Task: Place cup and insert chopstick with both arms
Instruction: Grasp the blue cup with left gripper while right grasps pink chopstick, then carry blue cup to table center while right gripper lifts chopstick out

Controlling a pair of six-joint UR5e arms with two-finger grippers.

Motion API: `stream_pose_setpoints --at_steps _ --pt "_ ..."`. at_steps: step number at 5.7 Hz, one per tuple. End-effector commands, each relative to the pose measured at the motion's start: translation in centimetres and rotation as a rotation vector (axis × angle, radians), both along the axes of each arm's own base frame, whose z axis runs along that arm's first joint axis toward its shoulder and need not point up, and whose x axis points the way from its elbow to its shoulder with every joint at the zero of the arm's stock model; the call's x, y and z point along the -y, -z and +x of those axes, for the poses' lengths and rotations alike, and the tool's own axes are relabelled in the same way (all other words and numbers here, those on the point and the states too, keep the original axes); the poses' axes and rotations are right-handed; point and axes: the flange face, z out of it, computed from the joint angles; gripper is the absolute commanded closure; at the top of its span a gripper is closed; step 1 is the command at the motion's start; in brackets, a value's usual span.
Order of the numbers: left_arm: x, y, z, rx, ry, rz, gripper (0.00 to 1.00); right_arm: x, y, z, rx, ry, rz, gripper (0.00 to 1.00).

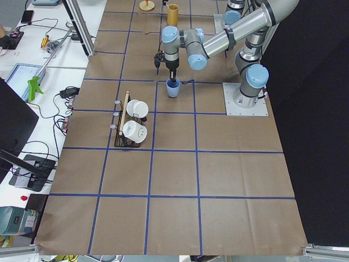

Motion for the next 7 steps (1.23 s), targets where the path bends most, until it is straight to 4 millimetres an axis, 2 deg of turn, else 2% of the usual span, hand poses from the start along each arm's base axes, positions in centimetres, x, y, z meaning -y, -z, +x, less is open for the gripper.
stream_pose_setpoints --at_steps 1,2,3,4,5,6,7 --pt "2.2 -3.1 -9.1 -0.022 -0.107 -0.012 1.00 0.1 -1.8 0.0 -0.004 0.001 -0.007 0.92" --pt "3.8 -3.1 -16.3 -0.040 -0.206 -0.020 1.00 0.6 -4.1 0.0 0.000 0.003 -0.002 0.92" --pt "5.3 -2.2 -23.4 -0.061 -0.287 -0.014 1.00 1.5 -8.0 0.0 0.008 0.006 0.022 0.92" --pt "6.6 -1.0 -30.1 -0.089 -0.318 -0.042 1.00 2.2 -12.9 0.0 0.022 0.020 0.064 0.92" --pt "7.1 1.5 -34.0 -0.084 -0.314 -0.052 1.00 2.4 -17.0 0.9 0.039 0.054 0.101 0.92" --pt "6.8 2.5 -34.3 -0.079 -0.294 -0.047 1.00 2.3 -19.9 3.9 0.061 0.114 0.143 0.91" --pt "7.0 1.7 -33.9 -0.063 -0.282 -0.074 1.00 3.1 -20.8 7.3 0.032 0.143 0.164 0.92"
